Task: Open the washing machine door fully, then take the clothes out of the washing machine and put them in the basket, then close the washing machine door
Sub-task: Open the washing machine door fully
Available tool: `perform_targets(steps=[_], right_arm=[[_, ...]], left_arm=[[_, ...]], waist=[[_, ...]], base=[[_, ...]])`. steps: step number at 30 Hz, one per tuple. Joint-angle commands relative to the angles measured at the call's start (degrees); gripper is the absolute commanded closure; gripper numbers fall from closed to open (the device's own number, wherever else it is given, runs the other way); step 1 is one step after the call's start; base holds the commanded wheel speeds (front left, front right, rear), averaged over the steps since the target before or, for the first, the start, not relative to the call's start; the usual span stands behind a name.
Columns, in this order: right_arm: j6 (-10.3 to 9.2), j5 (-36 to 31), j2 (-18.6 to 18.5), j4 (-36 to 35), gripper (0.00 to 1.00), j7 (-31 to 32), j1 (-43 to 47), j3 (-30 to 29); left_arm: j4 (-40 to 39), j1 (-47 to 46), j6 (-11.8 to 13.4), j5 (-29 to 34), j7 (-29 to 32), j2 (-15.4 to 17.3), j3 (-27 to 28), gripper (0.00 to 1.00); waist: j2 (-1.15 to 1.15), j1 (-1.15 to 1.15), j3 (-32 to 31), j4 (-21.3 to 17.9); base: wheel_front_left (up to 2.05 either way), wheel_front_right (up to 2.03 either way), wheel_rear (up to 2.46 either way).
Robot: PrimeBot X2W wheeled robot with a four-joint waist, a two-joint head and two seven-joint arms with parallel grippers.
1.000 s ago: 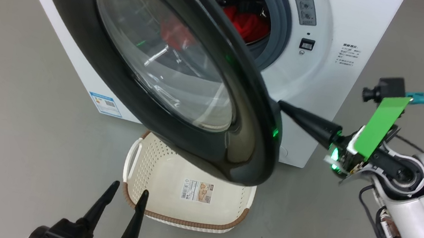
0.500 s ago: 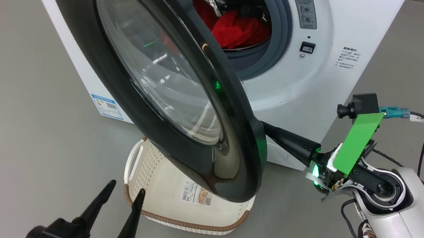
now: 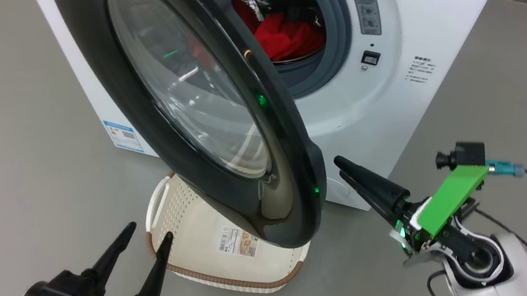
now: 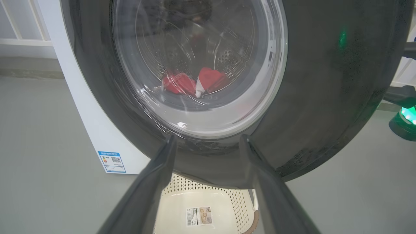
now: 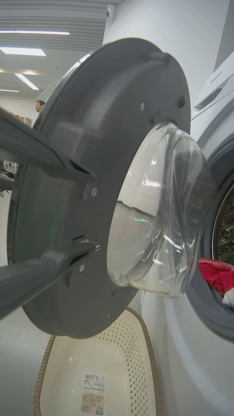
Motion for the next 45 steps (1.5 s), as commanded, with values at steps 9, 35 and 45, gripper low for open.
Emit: perform_targets(steps=[9, 35, 45], right_arm=[[0.3, -2.18, -0.03, -2.82, 0.0, -4.48, 6.11, -0.7], [0.3, -10.14, -1.62, -6.27, 0.0, -23.92, 26.17, -2.26], [0.3, -26.65, -7.4, -2.1, 0.0, -44.41, 25.65, 9.17]], left_arm=[[-1.34, 0.74, -0.33, -0.24, -0.7, 0.94, 3.04, 0.0], [-1.02, 1.85, -0.33, -0.27, -0.7, 0.88, 5.77, 0.0], [-0.45, 2.41, -0.33, -0.36, -0.7, 0.79, 5.76, 0.0]], waist=[[0.0, 0.0, -0.5, -1.82], [0.0, 0.0, -0.74, -6.31], [0.0, 0.0, -1.65, -6.33]], base=[[0.0, 0.0, 0.0], [0.0, 0.0, 0.0], [0.0, 0.0, 0.0]])
